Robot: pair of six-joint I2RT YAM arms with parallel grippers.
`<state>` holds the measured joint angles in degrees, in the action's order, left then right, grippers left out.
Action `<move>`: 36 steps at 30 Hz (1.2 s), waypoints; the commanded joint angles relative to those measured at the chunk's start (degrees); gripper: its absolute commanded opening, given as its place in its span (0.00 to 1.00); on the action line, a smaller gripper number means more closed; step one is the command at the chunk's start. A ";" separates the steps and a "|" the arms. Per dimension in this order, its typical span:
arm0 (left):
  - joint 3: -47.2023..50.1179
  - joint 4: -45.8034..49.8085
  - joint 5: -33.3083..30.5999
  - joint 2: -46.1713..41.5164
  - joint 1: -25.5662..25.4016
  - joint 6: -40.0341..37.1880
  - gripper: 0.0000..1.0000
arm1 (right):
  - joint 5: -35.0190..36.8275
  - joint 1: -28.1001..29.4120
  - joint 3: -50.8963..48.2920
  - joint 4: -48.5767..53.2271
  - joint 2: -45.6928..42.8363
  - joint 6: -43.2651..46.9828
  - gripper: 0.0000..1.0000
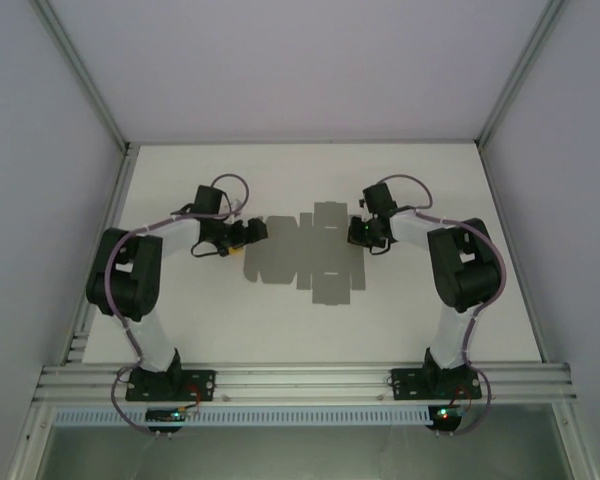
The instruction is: Assemble paper box
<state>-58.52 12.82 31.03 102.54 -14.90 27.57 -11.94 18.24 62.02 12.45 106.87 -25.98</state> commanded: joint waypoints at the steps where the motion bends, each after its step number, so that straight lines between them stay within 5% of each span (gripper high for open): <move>1: -1.16 4.98 5.05 2.49 -0.66 -0.06 0.92 | 0.52 0.21 -3.22 4.82 3.26 -0.92 0.11; 11: -2.88 -4.91 22.46 3.18 -0.41 2.29 0.85 | -0.89 0.63 -3.84 3.85 4.31 -0.61 0.11; 17: 2.50 -23.80 27.06 -4.01 0.97 13.20 0.75 | -1.72 0.71 -4.93 2.11 4.64 -1.24 0.12; 20: 1.55 -22.51 26.90 -5.12 0.01 11.62 0.66 | -1.50 1.23 -4.90 1.46 4.62 -1.42 0.11; 30: -9.28 3.43 10.21 -3.29 -4.95 -3.00 0.47 | -0.63 1.87 -4.29 2.03 5.04 -0.93 0.11; 36: -14.94 14.32 -3.80 -1.68 -8.34 -6.80 0.24 | 0.07 2.30 -4.10 2.71 4.77 -1.09 0.12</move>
<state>-71.26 19.70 34.98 99.53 -21.78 24.64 -11.38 18.92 60.53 6.33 107.42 -26.37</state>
